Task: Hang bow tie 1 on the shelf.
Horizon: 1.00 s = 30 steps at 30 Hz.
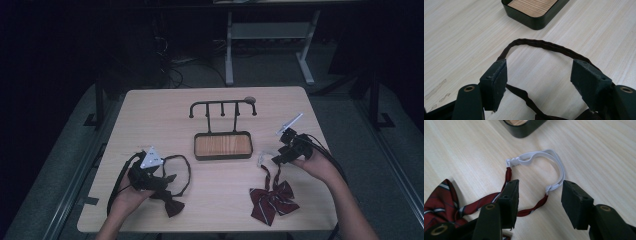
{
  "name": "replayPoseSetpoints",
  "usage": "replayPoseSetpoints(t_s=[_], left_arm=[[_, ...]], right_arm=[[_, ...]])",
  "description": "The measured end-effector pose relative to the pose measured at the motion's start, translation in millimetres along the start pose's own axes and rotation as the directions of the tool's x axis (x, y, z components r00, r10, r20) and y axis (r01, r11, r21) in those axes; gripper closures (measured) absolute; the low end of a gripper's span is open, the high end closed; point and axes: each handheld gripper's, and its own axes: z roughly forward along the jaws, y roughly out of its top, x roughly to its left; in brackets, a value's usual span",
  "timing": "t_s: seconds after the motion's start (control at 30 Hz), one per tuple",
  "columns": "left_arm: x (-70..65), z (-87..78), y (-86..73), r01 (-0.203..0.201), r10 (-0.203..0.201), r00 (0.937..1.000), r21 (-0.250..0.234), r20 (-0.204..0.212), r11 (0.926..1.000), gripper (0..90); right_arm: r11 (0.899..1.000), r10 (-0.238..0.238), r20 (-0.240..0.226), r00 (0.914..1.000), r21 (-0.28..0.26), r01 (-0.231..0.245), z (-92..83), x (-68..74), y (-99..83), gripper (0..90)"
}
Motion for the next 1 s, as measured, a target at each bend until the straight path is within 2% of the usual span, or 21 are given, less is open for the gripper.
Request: replayPoseSetpoints(t_s=[0.5,0.6,1.0], left_arm=[[0.0,0.0,0.2,0.001,-0.001,1.0000,0.004,0.004,1.0000,29.9],[0.1,-0.4,0.3,0.002,-0.002,1.0000,0.003,0.003,1.0000,29.9],[-0.1,-0.6,0.4,0.003,-0.003,1.0000,0.001,0.002,1.0000,29.9]], right_arm=[[0.997,0.035,0.025,0.9991,0.069,-0.036,13.0,-7.0,3.8,51.0],[0.994,0.041,0.027,0.9988,0.096,-0.043,17.6,-7.5,4.4,52.1],[0.988,0.042,0.049,0.9979,0.148,-0.049,25.1,-7.4,5.6,58.7]])
